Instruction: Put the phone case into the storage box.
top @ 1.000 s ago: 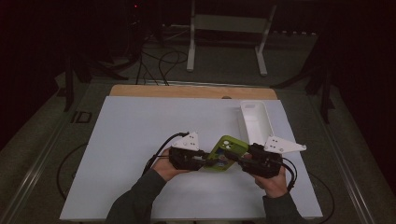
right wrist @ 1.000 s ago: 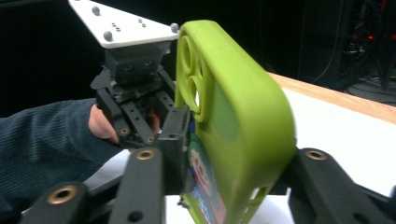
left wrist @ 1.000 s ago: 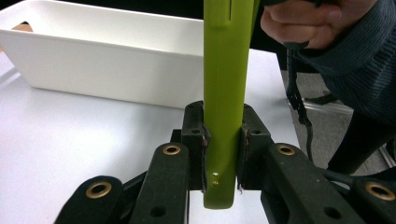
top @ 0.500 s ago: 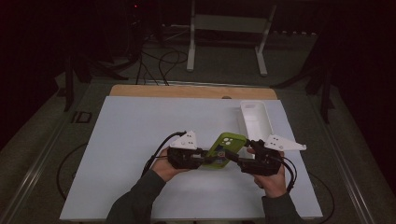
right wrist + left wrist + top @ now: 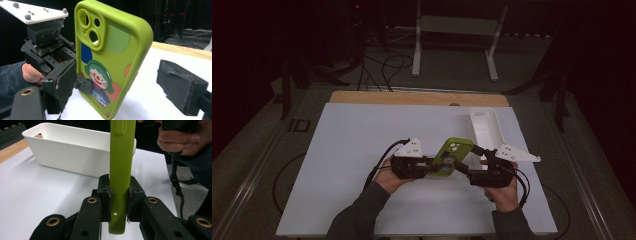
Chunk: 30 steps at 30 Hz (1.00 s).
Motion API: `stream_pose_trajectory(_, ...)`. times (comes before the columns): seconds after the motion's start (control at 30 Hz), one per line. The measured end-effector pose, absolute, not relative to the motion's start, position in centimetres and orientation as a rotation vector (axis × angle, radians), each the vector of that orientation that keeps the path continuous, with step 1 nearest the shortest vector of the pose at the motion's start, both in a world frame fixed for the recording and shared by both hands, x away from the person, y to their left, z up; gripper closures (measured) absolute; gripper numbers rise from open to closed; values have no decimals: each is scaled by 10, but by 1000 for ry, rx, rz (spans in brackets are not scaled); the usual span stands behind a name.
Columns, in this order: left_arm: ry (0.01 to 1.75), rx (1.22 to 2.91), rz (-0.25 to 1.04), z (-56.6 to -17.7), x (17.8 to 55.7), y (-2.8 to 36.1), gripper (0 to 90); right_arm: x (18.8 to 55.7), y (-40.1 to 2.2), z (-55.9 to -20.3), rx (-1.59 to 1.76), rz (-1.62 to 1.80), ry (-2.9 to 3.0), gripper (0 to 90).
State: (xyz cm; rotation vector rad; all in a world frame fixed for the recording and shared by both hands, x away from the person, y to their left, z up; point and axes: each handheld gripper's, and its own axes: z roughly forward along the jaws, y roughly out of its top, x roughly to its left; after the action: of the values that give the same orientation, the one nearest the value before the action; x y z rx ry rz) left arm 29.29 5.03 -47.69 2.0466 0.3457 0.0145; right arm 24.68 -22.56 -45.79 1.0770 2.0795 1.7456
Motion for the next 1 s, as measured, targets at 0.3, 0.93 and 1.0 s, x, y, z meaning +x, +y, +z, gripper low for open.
stream_pose_trajectory(0.3, 395, 2045, 58, -477, 294, 52, 776, 248, -226, -458, 1109, 1742, 2051, 110)
stream_pose_trajectory(0.93, 469, 2038, 105, -475, 296, 55, 776, 247, -225, -456, 1112, 1748, 2004, 85)
stream_pose_trajectory(1.0, 476, 2037, 112, -475, 296, 56, 776, 247, -224, -456, 1117, 1743, 1995, 85)
